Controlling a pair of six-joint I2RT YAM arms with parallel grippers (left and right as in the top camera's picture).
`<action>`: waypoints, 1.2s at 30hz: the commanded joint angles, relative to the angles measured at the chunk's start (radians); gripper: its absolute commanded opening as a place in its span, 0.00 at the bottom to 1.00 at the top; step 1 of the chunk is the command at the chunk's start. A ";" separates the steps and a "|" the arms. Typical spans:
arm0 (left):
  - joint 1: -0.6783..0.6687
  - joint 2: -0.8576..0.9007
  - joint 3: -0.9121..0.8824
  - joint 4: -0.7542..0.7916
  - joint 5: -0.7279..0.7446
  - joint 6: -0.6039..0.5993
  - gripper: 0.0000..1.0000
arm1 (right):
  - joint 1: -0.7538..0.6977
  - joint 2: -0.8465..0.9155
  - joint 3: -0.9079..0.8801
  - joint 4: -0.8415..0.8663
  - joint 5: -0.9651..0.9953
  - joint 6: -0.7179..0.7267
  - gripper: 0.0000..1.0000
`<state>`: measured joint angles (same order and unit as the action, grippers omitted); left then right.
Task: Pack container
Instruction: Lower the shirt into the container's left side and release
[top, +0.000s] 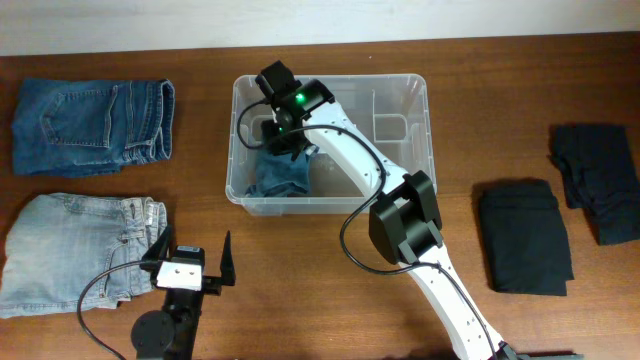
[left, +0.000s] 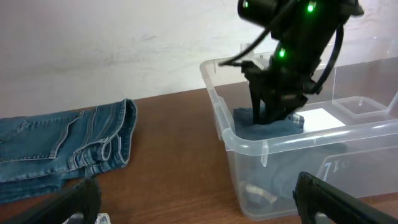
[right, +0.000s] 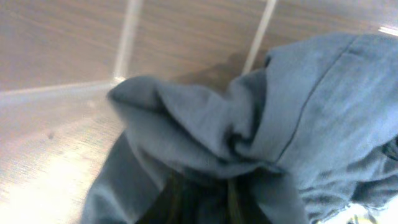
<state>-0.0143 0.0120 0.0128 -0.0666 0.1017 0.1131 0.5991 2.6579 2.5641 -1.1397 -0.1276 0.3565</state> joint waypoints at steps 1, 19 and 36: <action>0.005 -0.005 -0.004 -0.002 0.007 0.016 0.99 | 0.012 -0.098 0.076 -0.026 -0.019 -0.036 0.23; 0.005 -0.005 -0.004 -0.002 0.007 0.016 0.99 | 0.053 -0.148 -0.069 -0.326 -0.064 -0.039 0.29; 0.005 -0.005 -0.004 -0.003 0.007 0.016 0.99 | 0.086 -0.158 -0.056 -0.209 0.010 -0.027 0.28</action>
<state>-0.0143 0.0120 0.0128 -0.0666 0.1017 0.1131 0.6827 2.5237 2.4172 -1.3426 -0.1837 0.3325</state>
